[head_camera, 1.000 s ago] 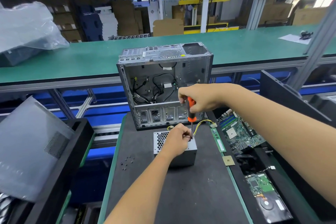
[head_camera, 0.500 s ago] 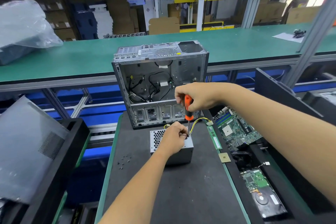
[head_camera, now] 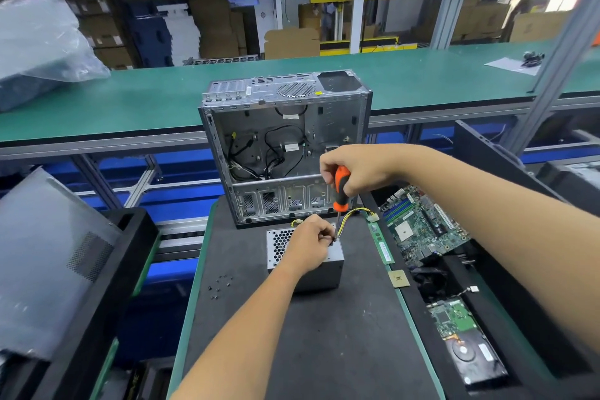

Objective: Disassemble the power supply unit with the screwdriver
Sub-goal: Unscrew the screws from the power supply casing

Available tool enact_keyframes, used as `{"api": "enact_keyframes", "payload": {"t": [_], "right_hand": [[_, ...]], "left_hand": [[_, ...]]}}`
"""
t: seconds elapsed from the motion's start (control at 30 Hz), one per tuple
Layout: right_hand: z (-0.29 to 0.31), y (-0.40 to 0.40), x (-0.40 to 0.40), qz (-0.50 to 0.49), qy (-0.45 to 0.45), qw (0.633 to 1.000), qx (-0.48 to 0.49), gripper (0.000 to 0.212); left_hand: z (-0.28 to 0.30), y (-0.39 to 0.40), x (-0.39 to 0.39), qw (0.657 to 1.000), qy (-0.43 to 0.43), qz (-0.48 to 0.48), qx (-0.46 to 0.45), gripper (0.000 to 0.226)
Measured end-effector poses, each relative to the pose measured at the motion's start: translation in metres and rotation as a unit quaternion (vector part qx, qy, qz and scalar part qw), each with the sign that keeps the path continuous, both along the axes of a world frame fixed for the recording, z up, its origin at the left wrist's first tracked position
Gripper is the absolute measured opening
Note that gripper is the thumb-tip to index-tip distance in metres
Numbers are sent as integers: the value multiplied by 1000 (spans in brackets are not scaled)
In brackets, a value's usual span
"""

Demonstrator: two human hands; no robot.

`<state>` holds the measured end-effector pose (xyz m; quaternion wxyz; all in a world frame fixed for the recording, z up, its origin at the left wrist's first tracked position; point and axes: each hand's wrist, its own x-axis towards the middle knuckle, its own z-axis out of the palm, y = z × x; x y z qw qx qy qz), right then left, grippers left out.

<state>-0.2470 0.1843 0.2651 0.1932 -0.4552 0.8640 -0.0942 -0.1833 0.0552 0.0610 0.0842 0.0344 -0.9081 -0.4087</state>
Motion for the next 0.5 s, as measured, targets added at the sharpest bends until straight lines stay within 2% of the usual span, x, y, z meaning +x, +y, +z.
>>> {"api": "enact_keyframes", "payload": {"t": [0.07, 0.17, 0.23, 0.3, 0.37, 0.4, 0.47, 0.5], "right_hand": [[-4, -1, 0, -33, 46, 998, 14, 15], [-6, -5, -2, -62, 133, 987, 59, 32], [-8, -6, -5, -26, 120, 992, 28, 22], [-6, -5, -3, 12, 56, 998, -4, 12], [-3, -3, 0, 16, -27, 999, -26, 26], [-4, -2, 1, 6, -36, 999, -36, 26], [-6, -5, 1, -18, 33, 999, -26, 15], [-7, -7, 0, -36, 84, 996, 0, 28]], "left_hand": [[0, 0, 0, 1000, 2, 2, 1, 22], [0, 0, 1, 1000, -2, 4, 7, 24], [0, 0, 0, 1000, -3, 3, 10, 27], [1, 1, 0, 1000, -1, 1, 11, 28], [1, 1, 0, 1000, 0, -1, 6, 28], [1, 1, 0, 1000, 0, -2, 1, 27], [0, 0, -1, 1000, 1, -1, -5, 25], [0, 0, -1, 1000, 1, -1, -4, 24]]}}
